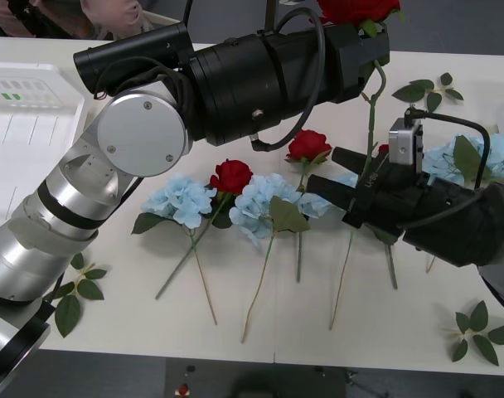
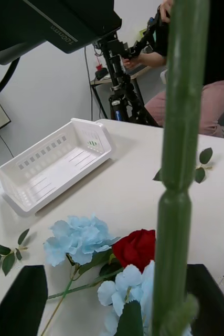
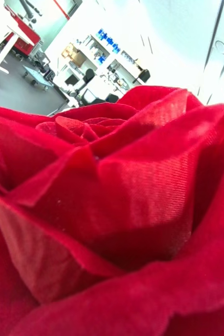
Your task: Put the red flowers into the right box and the blue flowers into the left box
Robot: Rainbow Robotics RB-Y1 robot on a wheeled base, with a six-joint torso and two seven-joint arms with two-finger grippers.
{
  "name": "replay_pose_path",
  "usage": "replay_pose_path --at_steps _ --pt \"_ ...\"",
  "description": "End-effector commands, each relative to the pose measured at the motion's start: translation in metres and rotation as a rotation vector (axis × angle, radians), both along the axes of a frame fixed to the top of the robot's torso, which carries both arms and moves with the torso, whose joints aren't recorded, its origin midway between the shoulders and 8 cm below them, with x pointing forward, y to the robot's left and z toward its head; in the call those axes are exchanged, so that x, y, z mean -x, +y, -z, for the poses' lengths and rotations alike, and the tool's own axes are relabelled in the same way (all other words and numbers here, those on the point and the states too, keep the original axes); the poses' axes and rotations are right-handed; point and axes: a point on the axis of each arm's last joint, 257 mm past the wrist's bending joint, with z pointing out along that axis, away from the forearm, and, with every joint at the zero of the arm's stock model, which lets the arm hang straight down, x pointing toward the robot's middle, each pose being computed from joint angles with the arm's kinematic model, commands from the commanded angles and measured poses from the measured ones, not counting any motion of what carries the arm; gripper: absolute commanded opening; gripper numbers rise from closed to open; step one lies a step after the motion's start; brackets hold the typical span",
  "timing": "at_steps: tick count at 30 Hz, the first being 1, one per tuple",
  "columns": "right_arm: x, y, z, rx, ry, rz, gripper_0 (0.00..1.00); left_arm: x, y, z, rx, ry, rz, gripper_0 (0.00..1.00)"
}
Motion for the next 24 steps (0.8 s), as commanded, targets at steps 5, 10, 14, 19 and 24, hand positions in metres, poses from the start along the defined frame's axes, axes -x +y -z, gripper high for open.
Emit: replay_pose_path --at_steps 5,10,14,19,24 --pt "-0.022 0.002 -0.005 0.070 -0.107 0.047 0.00 0.008 -0.005 -0.018 0.005 -0.043 0.016 0.00" --pt "-0.025 0.002 -0.003 0.072 -0.099 0.045 0.00 0.008 -0.005 -0.018 0.005 -0.043 0.016 0.00" --pt "-0.025 -0.001 -0.002 0.079 -0.096 0.048 0.00 0.008 -0.005 -0.018 0.005 -0.043 0.016 0.00" --pt "-0.027 -0.003 -0.005 0.065 -0.089 0.056 0.00 0.008 -0.005 -0.018 0.005 -0.043 0.016 1.00" --pt "-0.030 -0.008 -0.005 0.069 -0.085 0.068 0.00 0.008 -0.005 -0.018 0.005 -0.043 0.016 1.00"
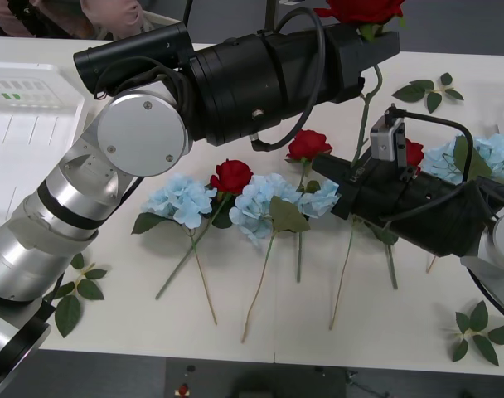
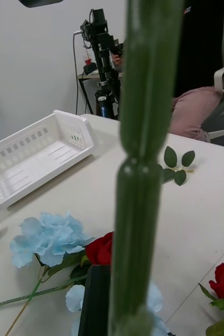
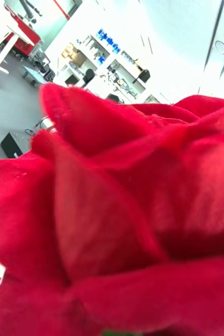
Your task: Put the red flowers into the right box and the blue flowers into the left box
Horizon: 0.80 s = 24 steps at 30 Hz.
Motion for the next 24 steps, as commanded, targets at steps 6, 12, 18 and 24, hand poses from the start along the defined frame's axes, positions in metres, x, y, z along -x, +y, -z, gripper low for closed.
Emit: replay_pose_path --at_steps 6,12,18,24 --pt "-0.018 -0.049 0.000 0.026 0.077 0.078 0.00 0.008 -0.005 -0.018 0.005 -0.043 0.016 1.00" --pt "-0.014 -0.121 0.042 0.086 0.313 0.116 0.00 0.005 -0.005 0.002 0.004 0.010 0.013 1.00" --pt "-0.025 -0.227 0.058 0.031 0.550 0.291 0.00 0.005 0.048 0.029 -0.103 0.224 0.076 1.00" --pt "-0.039 -0.342 0.056 0.241 0.720 0.457 0.00 0.036 0.165 0.105 -0.552 0.458 0.148 1.00"
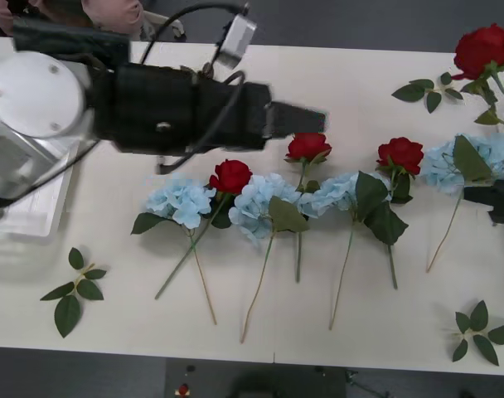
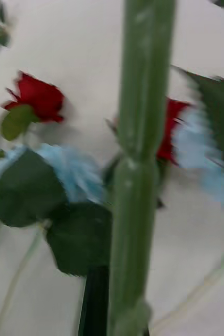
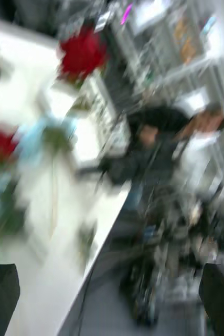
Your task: Put the red flowers into the right box and the blue flowers into the left box
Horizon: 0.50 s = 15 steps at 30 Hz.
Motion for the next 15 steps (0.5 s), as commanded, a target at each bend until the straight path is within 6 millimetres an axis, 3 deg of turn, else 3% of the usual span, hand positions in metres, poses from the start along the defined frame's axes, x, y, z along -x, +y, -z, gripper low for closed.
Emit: replay_pose_path --at_steps 1,4,6,11,15 --pt "-0.021 -0.064 -0.042 0.107 0.119 0.071 0.00 0.006 0.087 0.024 -0.272 0.050 0.011 1.00" --pt "-0.019 -0.103 -0.060 0.143 0.252 0.160 0.00 0.012 0.128 0.067 -0.451 0.064 0.000 1.00" --pt "-0.016 -0.128 -0.068 0.168 0.331 0.245 0.00 0.012 0.145 0.095 -0.556 0.044 -0.015 1.00" --pt "-0.012 -0.182 -0.081 0.237 0.435 0.475 0.00 0.014 0.162 0.164 -0.746 0.065 -0.042 1.00" --pt "-0.002 -0.227 -0.083 0.284 0.463 0.649 0.00 0.013 0.154 0.206 -0.744 0.145 -0.116 1.00"
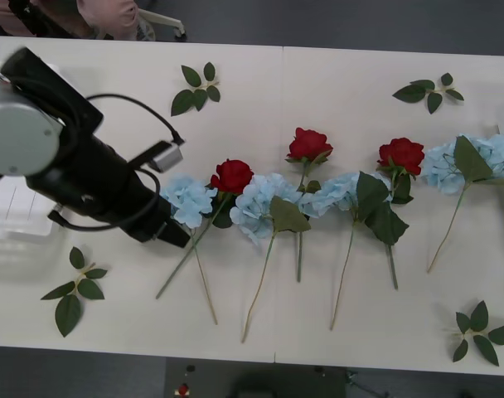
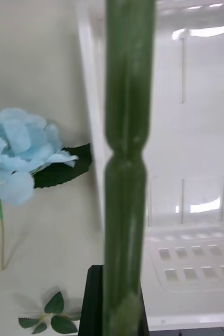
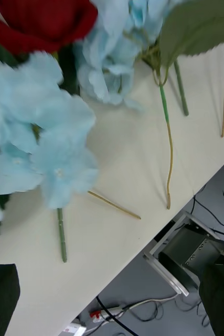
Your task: Put the red flowers into the right box and the blue flowers into the left box
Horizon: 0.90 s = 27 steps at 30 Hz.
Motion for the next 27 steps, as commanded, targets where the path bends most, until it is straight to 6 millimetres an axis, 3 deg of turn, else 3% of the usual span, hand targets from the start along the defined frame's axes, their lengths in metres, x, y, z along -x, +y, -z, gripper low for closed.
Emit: replay_pose_path --at_steps 1,2,5,7,12,16,19,22,23,24,27 --pt "0.015 -0.043 0.005 0.038 0.017 0.182 0.00 -0.001 -0.015 0.029 0.022 0.045 -0.118 1.00" --pt "0.015 -0.043 0.005 0.038 0.017 0.182 0.00 -0.001 -0.015 0.029 0.022 0.045 -0.118 1.00" --pt "0.028 -0.083 0.019 0.075 0.012 0.282 0.00 -0.012 -0.019 0.041 0.007 0.042 -0.190 1.00" --pt "0.032 -0.099 0.029 0.086 -0.007 0.322 0.00 -0.021 -0.021 0.047 -0.003 0.042 -0.232 1.00" --pt "0.025 -0.112 0.052 0.151 -0.026 0.336 0.00 -0.060 -0.035 0.044 0.012 -0.016 -0.303 1.00" --pt "0.033 -0.127 0.072 0.228 0.002 0.342 0.00 -0.087 -0.044 0.050 0.005 -0.037 -0.353 1.00" --pt "0.035 -0.122 0.079 0.220 0.023 0.340 0.00 -0.113 -0.039 0.052 0.005 -0.094 -0.399 1.00" --pt "0.034 -0.121 0.080 0.218 0.023 0.335 0.00 -0.126 -0.034 0.060 -0.001 -0.116 -0.429 1.00" --pt "0.034 -0.121 0.080 0.221 0.022 0.330 0.09 -0.131 -0.030 0.065 -0.010 -0.131 -0.437 1.00" --pt "0.034 -0.120 0.080 0.220 0.024 0.326 0.32 -0.137 -0.025 0.069 -0.018 -0.155 -0.444 1.00" --pt "0.032 -0.117 0.082 0.213 0.022 0.309 0.67 -0.150 -0.018 0.078 -0.028 -0.215 -0.447 0.98"
